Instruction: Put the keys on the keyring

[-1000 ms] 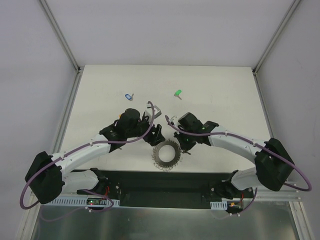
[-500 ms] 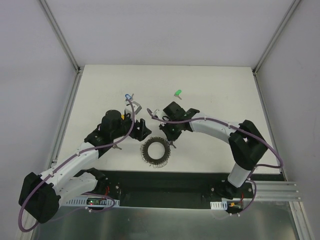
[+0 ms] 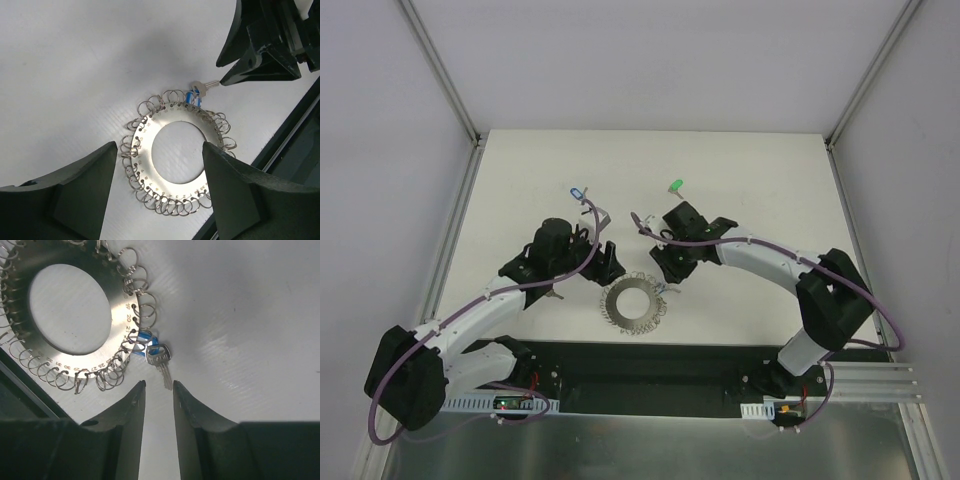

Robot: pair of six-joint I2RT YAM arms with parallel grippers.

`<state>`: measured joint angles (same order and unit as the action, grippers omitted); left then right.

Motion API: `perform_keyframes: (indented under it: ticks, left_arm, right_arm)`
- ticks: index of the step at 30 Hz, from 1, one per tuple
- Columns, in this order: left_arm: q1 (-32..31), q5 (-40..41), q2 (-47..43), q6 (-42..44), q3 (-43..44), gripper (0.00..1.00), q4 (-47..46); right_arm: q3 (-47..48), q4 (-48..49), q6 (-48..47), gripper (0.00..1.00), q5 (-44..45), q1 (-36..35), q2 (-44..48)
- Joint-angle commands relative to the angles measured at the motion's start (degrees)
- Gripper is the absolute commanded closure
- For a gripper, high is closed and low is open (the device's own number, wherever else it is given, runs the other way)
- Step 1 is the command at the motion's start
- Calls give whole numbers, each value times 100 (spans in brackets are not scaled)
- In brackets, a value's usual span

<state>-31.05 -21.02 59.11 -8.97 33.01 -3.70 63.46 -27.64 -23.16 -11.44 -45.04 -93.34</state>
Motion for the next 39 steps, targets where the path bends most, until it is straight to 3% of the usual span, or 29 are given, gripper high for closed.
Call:
perform_keyframes:
  ticks: [1, 11, 29, 33, 37, 39]
  left_arm:
    - [29, -359, 206, 45, 284, 31, -34]
    - [29, -535, 303, -8, 320, 31, 54]
    - [29, -544, 461, 53, 487, 30, 195]
    - [29, -535, 452, 45, 495, 30, 203]
    - [29, -509, 434, 45, 487, 30, 212]
    - [29, -456, 408, 36, 495, 30, 212]
  right_arm:
    - [-273, 302, -83, 69, -261, 109, 167]
    - [-510, 1172, -619, 70, -745, 118, -184]
    - [-396, 1191, -901, 73, -693, -14, -641]
    - [-449, 1164, -919, 80, -579, -49, -668]
    - [-528, 1164, -919, 97, -456, -49, -563]
    - [-563, 1155, -919, 99, -351, -49, -423]
